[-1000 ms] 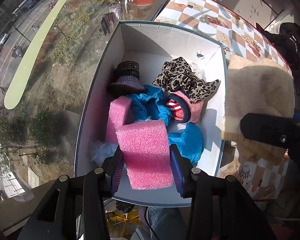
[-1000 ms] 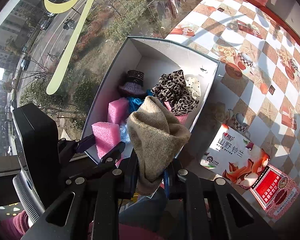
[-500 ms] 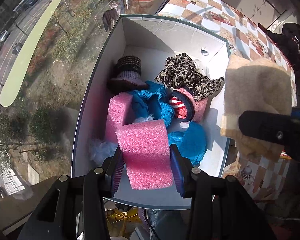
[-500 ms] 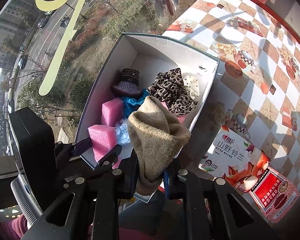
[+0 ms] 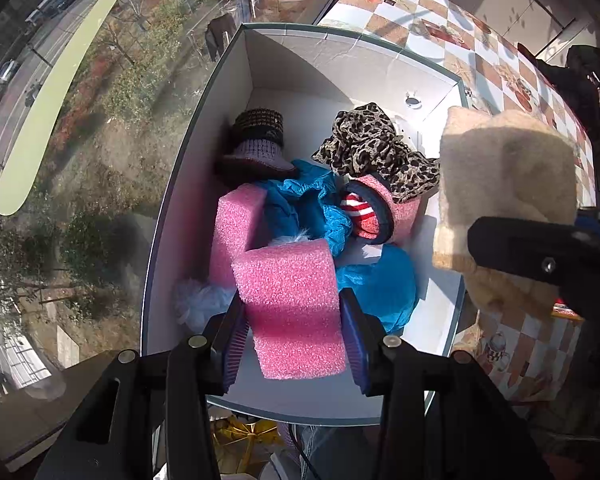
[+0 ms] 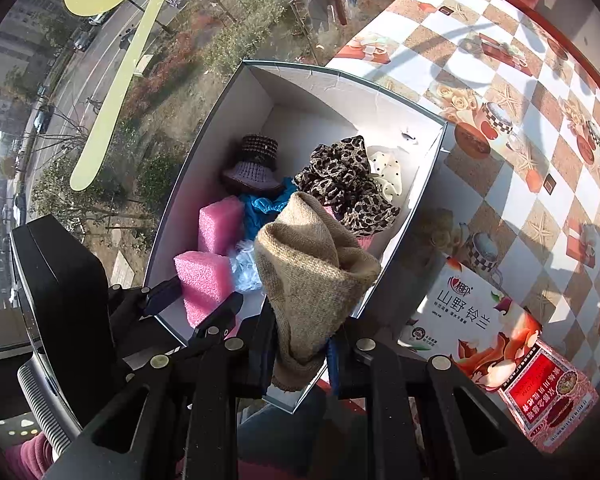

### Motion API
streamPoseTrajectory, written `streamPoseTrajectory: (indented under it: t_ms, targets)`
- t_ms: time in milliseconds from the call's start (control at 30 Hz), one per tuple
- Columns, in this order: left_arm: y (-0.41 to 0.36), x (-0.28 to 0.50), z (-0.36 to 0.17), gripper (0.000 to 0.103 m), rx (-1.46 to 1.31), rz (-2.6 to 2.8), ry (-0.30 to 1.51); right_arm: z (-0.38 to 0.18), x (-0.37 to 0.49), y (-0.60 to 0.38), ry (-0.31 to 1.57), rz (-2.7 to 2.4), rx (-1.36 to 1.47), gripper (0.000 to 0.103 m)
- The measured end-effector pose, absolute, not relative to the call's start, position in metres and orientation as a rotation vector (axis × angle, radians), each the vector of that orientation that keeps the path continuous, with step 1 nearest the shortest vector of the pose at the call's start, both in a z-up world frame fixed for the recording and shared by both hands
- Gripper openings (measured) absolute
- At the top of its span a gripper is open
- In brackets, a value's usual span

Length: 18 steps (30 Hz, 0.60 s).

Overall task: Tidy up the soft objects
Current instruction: 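Lower the sponge and beige hat into the box and open both grippers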

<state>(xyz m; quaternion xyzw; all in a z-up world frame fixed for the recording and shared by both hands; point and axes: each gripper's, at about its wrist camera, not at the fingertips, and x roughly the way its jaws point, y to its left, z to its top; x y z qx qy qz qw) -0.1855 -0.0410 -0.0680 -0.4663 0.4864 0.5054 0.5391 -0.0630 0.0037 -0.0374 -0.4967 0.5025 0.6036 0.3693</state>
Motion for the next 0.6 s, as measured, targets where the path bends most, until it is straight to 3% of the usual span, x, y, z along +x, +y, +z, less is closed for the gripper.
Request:
streamPoseTrajectory:
  t_ms: [600]
  targets:
    - [-0.039,-0.187,-0.076,0.049,-1.123,1.198,1.145,-0.049,-0.071,0.013,1.271,1.542,-1.309,0.020]
